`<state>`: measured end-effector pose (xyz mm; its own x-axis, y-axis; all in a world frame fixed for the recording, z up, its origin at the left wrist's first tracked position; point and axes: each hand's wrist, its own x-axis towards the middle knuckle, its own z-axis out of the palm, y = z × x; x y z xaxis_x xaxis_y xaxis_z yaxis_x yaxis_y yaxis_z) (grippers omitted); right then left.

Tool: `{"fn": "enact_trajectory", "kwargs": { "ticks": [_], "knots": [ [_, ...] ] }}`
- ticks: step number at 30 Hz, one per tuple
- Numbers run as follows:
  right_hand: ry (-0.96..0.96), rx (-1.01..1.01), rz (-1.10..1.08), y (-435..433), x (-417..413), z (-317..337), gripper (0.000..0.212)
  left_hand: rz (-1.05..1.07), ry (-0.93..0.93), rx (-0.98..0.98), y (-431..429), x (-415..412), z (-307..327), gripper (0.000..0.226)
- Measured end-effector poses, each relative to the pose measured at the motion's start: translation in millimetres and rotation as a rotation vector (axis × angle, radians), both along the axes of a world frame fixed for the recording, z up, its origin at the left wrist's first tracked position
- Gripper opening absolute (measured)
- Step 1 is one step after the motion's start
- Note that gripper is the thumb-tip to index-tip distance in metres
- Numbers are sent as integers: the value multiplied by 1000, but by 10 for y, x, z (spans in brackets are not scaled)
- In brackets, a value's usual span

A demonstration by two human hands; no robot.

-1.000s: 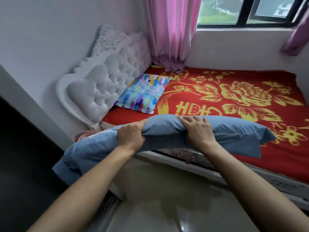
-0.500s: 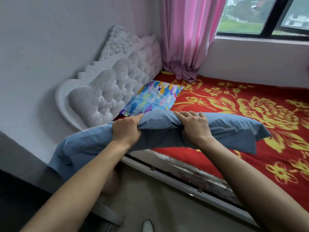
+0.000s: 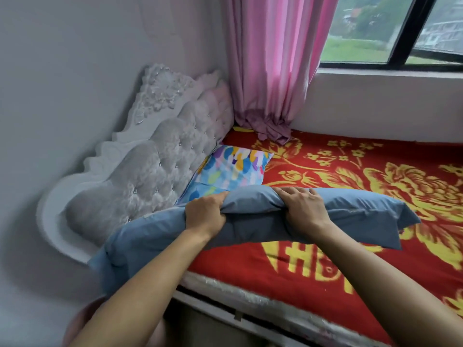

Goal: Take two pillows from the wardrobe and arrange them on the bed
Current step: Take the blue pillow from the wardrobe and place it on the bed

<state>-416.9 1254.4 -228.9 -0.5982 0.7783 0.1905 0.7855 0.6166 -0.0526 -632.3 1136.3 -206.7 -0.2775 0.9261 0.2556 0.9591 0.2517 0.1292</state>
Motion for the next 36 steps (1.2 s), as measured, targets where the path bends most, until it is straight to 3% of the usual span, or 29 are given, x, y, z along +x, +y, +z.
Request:
{"fn": "enact_trajectory", "kwargs": {
  "ticks": [6,10,15,17,19,21,23,27,32,36],
  "knots": [
    [16,22,-21,1105,-270,-143,54,-9,-47,-31,1097,-279,-70,50],
    [71,129,-10,1742,-421,-181,53,38,-180,-4,1677,-383,-61,61],
    [438,240,-247,2226,-693,-377,59,141,-444,117,2340,-620,-85,62],
    [706,120,-446,2342,-904,-522,72,141,-548,139,2577,-765,-154,55],
    [954,-150,-620,2415,-1145,-716,86,145,-657,147,2761,-921,-293,41],
    [1083,-462,-637,2487,-1384,-997,79,158,-796,147,2900,-1112,-516,28],
    [1052,-580,-582,2487,-1603,-1273,66,167,-966,147,3018,-1305,-719,25],
    [950,-481,-642,2551,-1964,-1632,58,150,-1311,74,3251,-1718,-1050,21],
    [856,-326,-647,2800,-2550,-1968,59,103,-1556,-47,3594,-2309,-1494,11],
    [745,-305,-584,2971,-3075,-2406,57,177,-1675,-157,3886,-2897,-2068,28]
  ]
}}
